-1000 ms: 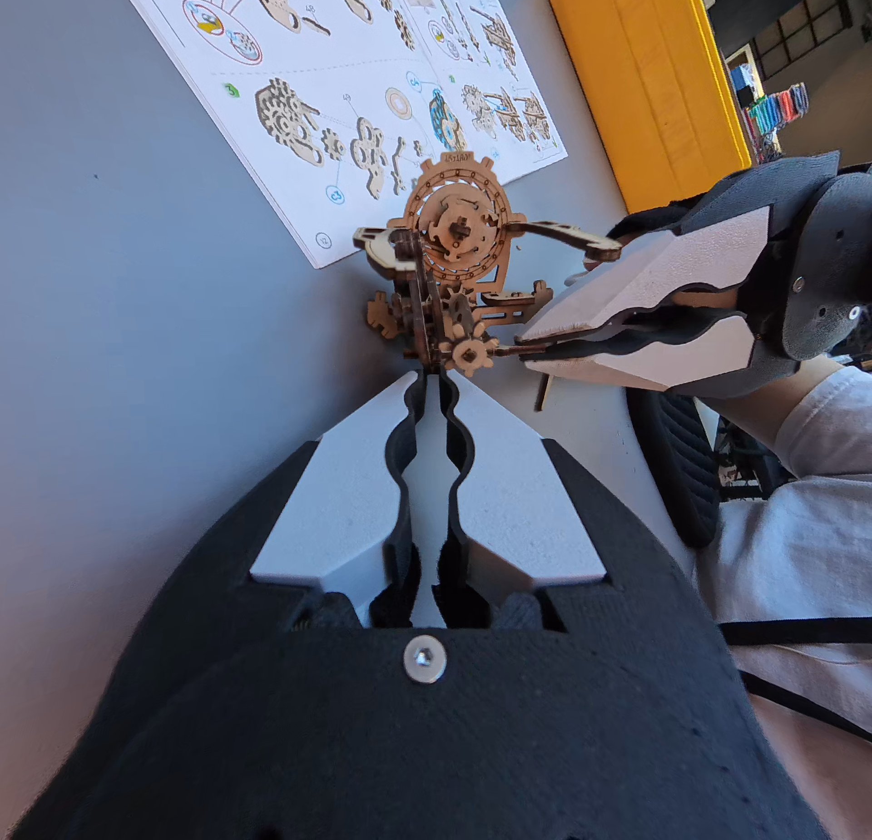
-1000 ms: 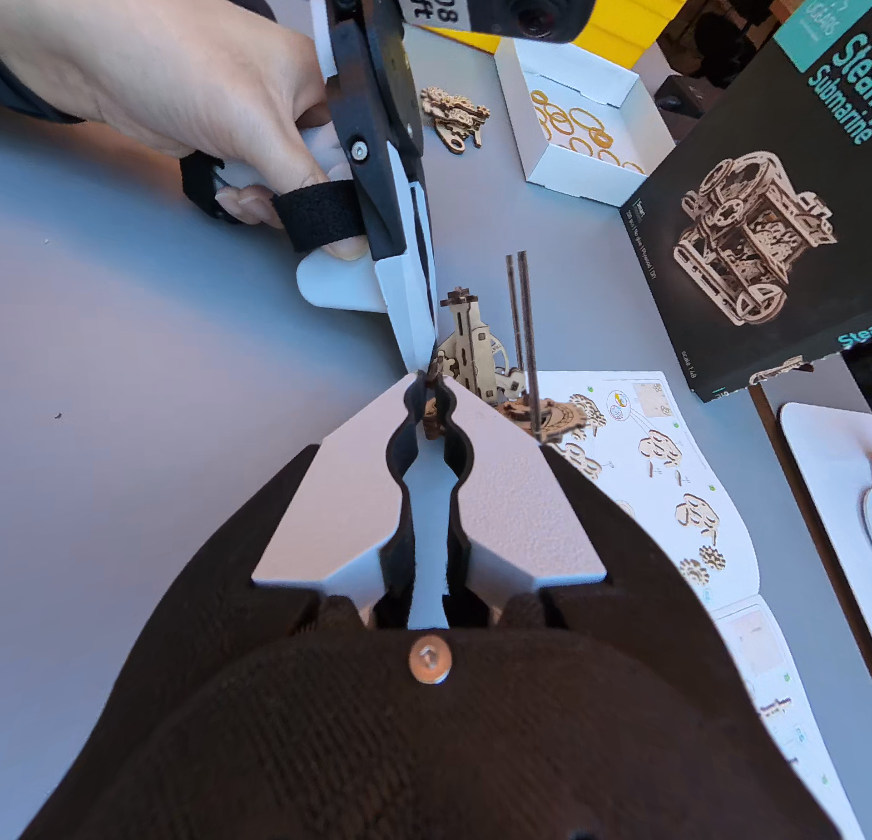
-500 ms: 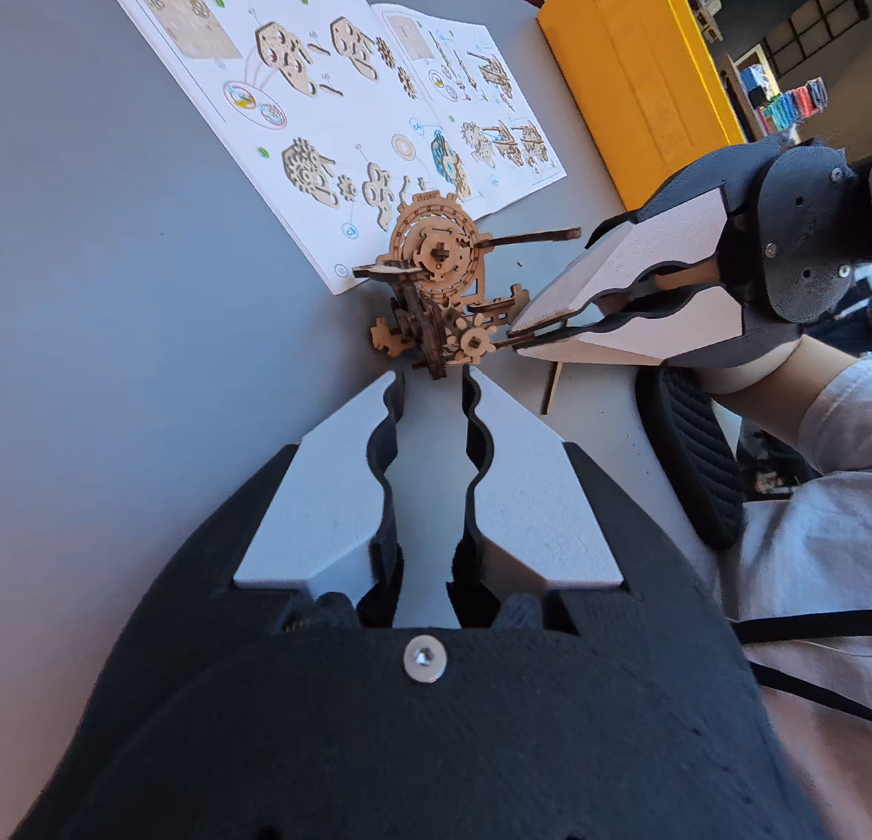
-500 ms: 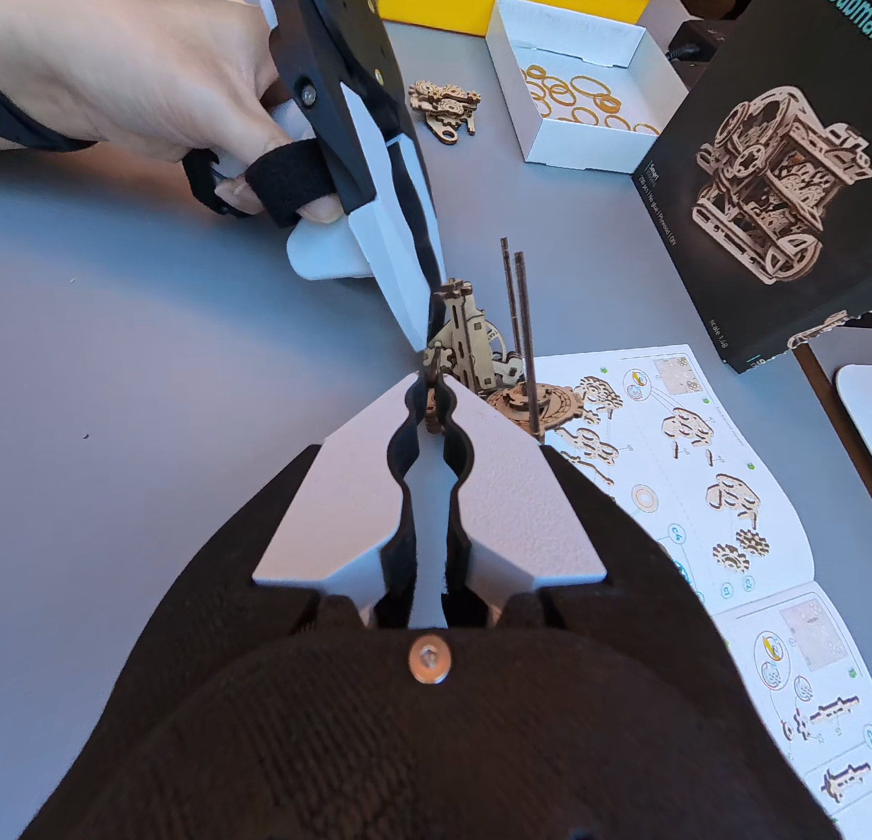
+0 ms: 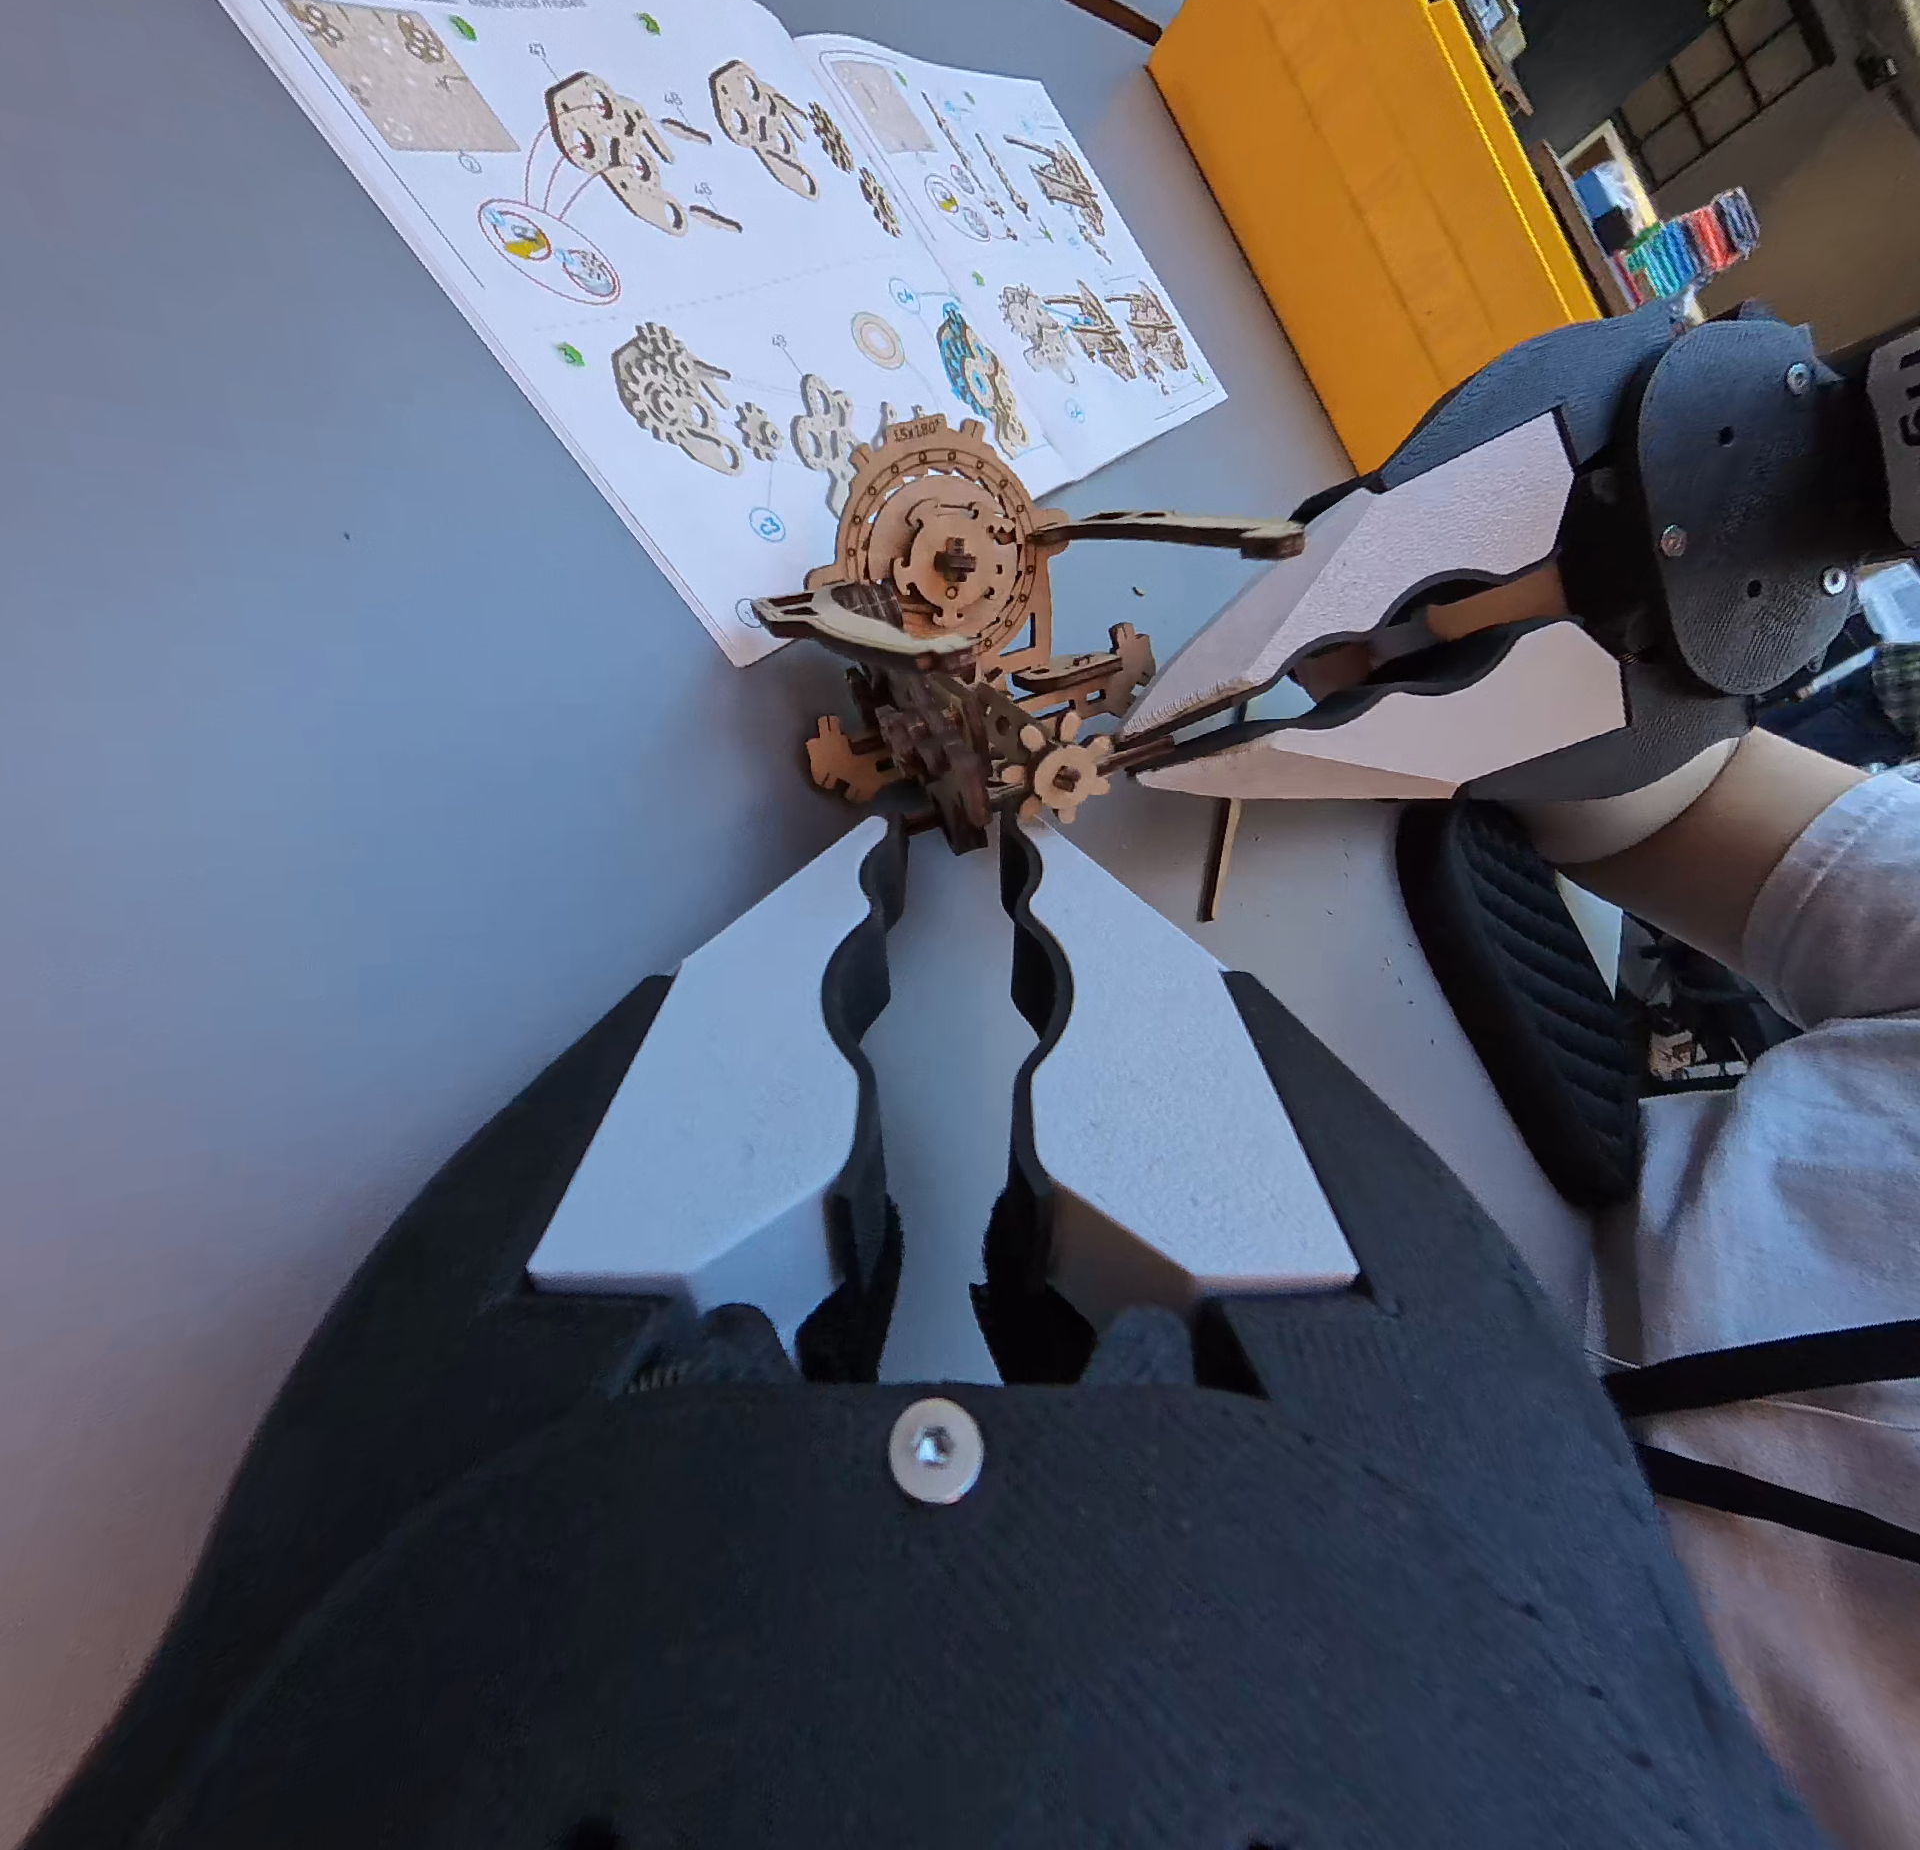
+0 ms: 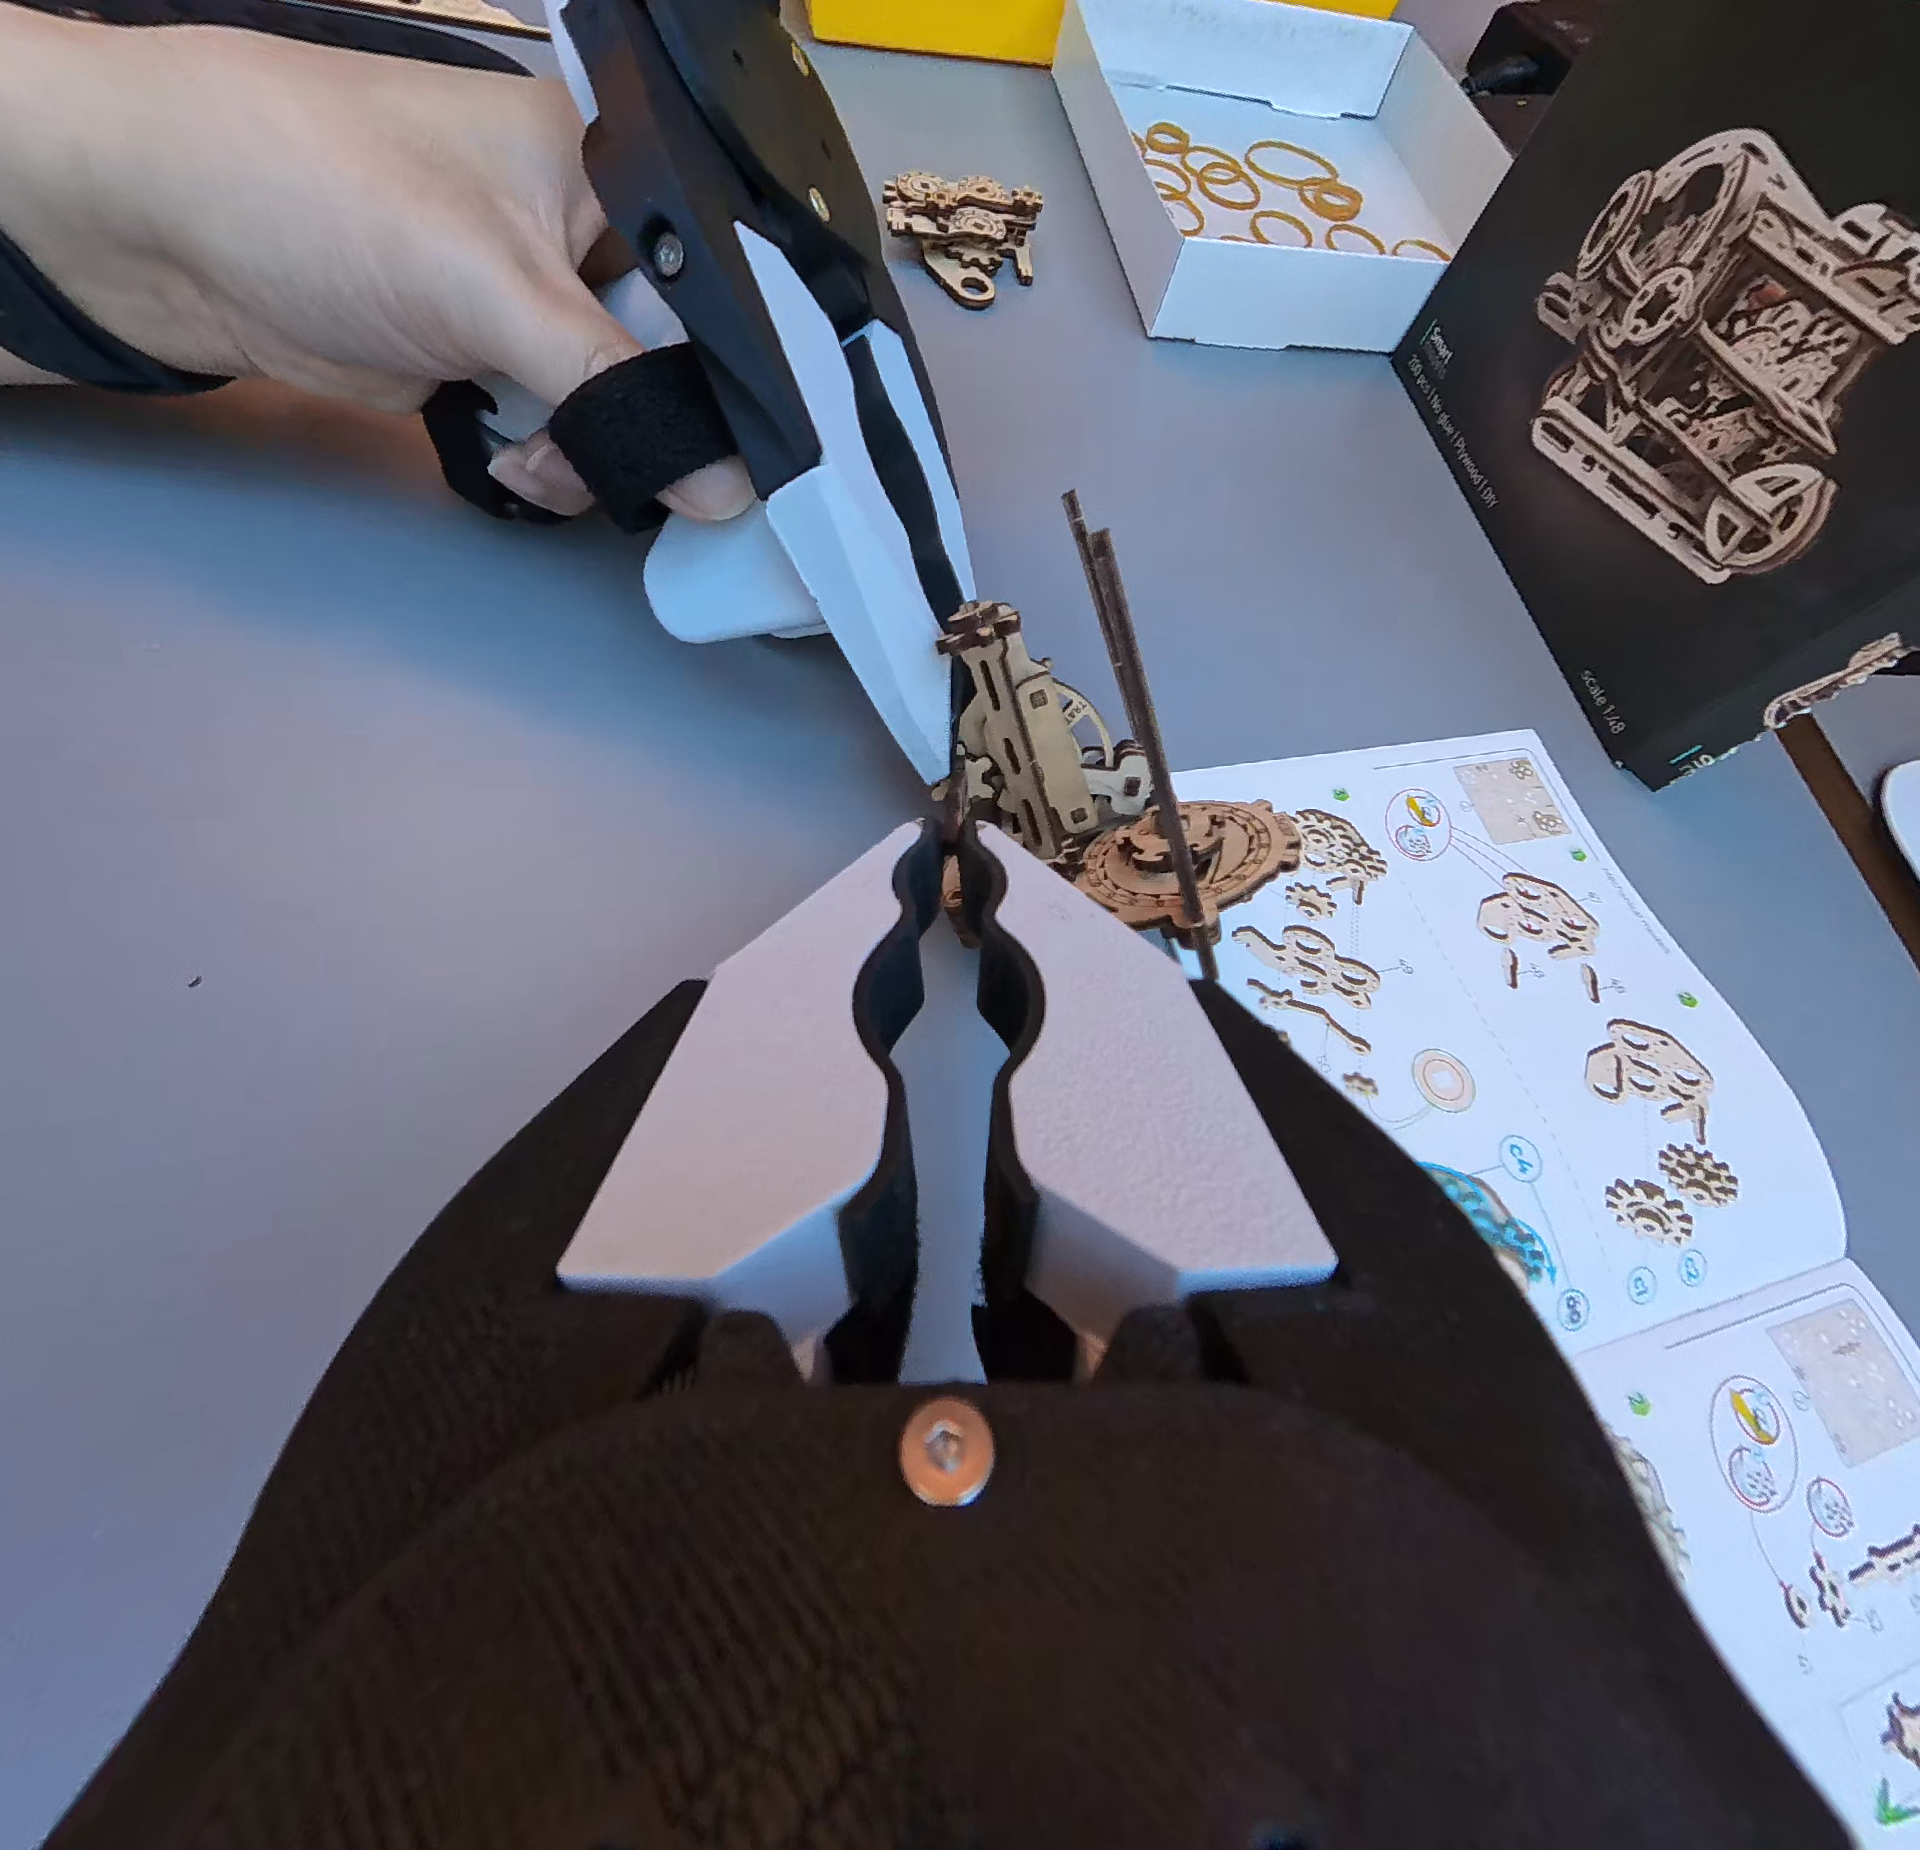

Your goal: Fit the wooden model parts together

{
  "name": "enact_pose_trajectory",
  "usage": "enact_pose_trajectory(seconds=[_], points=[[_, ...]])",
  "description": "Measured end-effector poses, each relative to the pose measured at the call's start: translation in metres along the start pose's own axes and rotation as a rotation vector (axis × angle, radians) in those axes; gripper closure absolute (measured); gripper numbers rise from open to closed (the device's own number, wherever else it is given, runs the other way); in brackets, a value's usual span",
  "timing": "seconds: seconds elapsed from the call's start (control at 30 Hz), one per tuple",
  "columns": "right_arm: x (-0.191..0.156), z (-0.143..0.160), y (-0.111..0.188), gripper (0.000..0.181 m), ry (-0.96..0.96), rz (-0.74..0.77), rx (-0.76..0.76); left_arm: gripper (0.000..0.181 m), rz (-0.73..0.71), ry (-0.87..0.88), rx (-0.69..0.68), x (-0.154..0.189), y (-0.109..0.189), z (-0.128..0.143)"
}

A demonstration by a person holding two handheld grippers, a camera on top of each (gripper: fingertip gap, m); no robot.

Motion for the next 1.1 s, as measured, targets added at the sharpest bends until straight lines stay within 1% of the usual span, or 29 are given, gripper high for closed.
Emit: enact_pose_trajectory(seconds=[0.2,0.3,0.43,0.53,0.57,0.9,1.1], points=[[-0.001,0.001,-0.001,0.181,-0.033,-0.007,0.006,0.165,-0.001,-0.011,-0.017,0.0,0.001,0.0],[-0.002,0.001,-0.001,0.181,-0.031,-0.007,0.006,0.158,0.033,0.005,-0.035,-0.001,0.006,0.0],[-0.002,0.001,-0.001,0.181,-0.031,-0.011,0.011,0.162,0.036,-0.001,-0.006,-0.004,0.01,-0.003],[-0.002,0.001,-0.001,0.181,-0.02,-0.012,0.009,0.169,0.049,-0.011,0.007,-0.002,0.008,-0.003],[-0.002,0.002,-0.002,0.181,-0.019,-0.01,0.006,0.175,0.056,-0.016,0.019,-0.001,0.008,-0.004],[0.002,0.003,-0.002,0.181,-0.066,-0.038,0.012,0.178,0.018,-0.13,0.01,0.0,0.007,-0.002],[0.002,0.003,-0.002,0.181,-0.087,-0.038,0.012,0.177,0.031,-0.111,0.009,0.0,0.007,-0.002]])
Point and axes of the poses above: each gripper's, where its closed fingertips meet, y back along the fingers, z out of its underside, x = y × z across the jaws, the point moved 6 cm from there along y, back along the fingers, and after that the axes turned 8 degrees about -z, right-handed, at the moved point
